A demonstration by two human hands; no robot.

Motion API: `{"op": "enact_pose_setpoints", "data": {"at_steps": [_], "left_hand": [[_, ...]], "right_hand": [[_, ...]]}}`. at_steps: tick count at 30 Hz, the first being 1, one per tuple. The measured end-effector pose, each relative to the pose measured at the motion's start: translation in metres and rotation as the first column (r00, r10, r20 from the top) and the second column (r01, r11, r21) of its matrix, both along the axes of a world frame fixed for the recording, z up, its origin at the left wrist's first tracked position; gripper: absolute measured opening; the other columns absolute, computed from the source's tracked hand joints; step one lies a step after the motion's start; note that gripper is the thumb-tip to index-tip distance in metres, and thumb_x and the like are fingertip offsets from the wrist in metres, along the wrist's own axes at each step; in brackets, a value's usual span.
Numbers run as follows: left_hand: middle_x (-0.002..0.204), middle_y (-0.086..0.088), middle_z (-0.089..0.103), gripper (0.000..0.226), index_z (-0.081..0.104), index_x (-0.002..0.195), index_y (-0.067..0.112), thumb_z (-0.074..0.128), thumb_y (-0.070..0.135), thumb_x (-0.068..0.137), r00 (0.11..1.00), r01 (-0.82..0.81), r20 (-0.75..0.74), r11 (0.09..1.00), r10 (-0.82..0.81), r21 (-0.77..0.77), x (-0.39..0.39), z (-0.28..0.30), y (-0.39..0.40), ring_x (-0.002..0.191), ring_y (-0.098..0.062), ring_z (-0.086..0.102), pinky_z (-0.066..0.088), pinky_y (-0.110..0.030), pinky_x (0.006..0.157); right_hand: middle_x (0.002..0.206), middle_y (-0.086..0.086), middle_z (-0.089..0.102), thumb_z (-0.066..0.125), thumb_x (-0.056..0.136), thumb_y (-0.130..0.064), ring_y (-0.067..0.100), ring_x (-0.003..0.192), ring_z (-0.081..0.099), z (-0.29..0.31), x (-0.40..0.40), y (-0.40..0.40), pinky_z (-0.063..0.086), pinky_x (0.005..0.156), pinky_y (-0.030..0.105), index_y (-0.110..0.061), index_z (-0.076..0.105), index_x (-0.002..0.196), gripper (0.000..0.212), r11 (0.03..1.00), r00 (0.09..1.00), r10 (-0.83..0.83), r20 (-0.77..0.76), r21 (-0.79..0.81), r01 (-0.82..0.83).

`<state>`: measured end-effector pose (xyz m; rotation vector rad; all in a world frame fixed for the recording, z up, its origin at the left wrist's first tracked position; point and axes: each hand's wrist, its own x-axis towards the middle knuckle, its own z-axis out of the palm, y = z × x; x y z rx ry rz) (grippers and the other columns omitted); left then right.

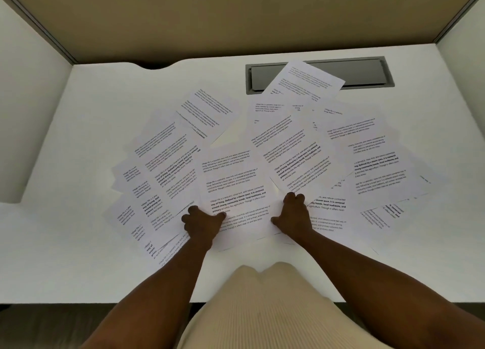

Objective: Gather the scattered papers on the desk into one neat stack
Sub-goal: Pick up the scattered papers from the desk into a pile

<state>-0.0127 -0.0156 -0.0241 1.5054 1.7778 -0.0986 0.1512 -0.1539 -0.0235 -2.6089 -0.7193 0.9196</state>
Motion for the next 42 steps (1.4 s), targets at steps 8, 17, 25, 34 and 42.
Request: {"op": "enact_pose_setpoints", "data": {"at_steps": [8, 17, 25, 34, 42], "left_hand": [[0.138, -0.023, 0.040, 0.091, 0.033, 0.135, 0.000, 0.088, 0.029, 0.069, 0.996, -0.074, 0.056, 0.997, 0.076, -0.037, 0.007, -0.002, 0.002, 0.125, -0.036, 0.047, 0.044, -0.041, 0.101], [0.146, -0.024, 0.026, 0.101, 0.022, 0.142, -0.001, 0.083, 0.041, 0.073, 0.987, 0.047, -0.152, 0.998, -0.052, -0.034, 0.027, 0.006, -0.006, 0.136, -0.039, 0.031, 0.031, -0.045, 0.111], [0.133, -0.020, 0.046, 0.095, 0.026, 0.138, 0.008, 0.088, 0.019, 0.068, 0.996, -0.048, 0.071, 0.999, 0.048, -0.001, 0.025, 0.004, -0.006, 0.120, -0.039, 0.053, 0.047, -0.047, 0.101], [0.123, -0.012, 0.064, 0.029, 0.058, 0.121, 0.006, 0.054, 0.020, 0.096, 0.953, -0.030, 0.304, 0.995, -0.002, 0.099, 0.013, 0.013, 0.013, 0.114, -0.031, 0.060, 0.049, -0.046, 0.101], [0.128, -0.008, 0.062, 0.037, 0.055, 0.135, 0.011, 0.052, 0.008, 0.098, 0.900, -0.014, 0.435, 0.999, -0.007, 0.046, 0.013, 0.014, 0.035, 0.106, -0.020, 0.058, 0.048, -0.035, 0.096]], "right_hand": [[0.125, 0.019, 0.045, 0.075, 0.077, -0.019, 0.032, 0.107, 0.056, -0.003, -0.003, 0.004, 0.047, 0.086, 0.031, 0.001, 0.037, 0.126, 0.065, 1.000, 1.000, 0.002, -0.008, -0.013, -0.002], [0.118, 0.018, 0.055, 0.072, 0.079, -0.018, 0.032, 0.109, 0.056, -0.009, -0.004, 0.005, 0.046, 0.089, 0.034, 0.001, 0.039, 0.124, 0.059, 1.000, 1.000, -0.012, -0.009, -0.027, 0.011], [0.118, 0.019, 0.051, 0.069, 0.079, -0.008, 0.033, 0.107, 0.056, -0.013, -0.008, 0.009, 0.047, 0.088, 0.035, 0.000, 0.039, 0.123, 0.054, 0.998, 0.998, -0.056, -0.030, -0.008, 0.056], [0.101, 0.008, 0.063, 0.069, 0.081, -0.027, 0.025, 0.095, 0.059, -0.006, 0.046, 0.009, 0.047, 0.079, 0.033, -0.013, 0.059, 0.099, 0.025, 0.989, 0.998, -0.058, 0.022, 0.137, 0.054], [0.121, 0.020, 0.051, 0.071, 0.078, -0.025, 0.035, 0.115, 0.050, 0.003, 0.157, -0.008, 0.047, 0.090, 0.040, -0.004, 0.055, 0.116, 0.046, 0.968, 0.954, -0.248, 0.167, 0.078, 0.238]]}}
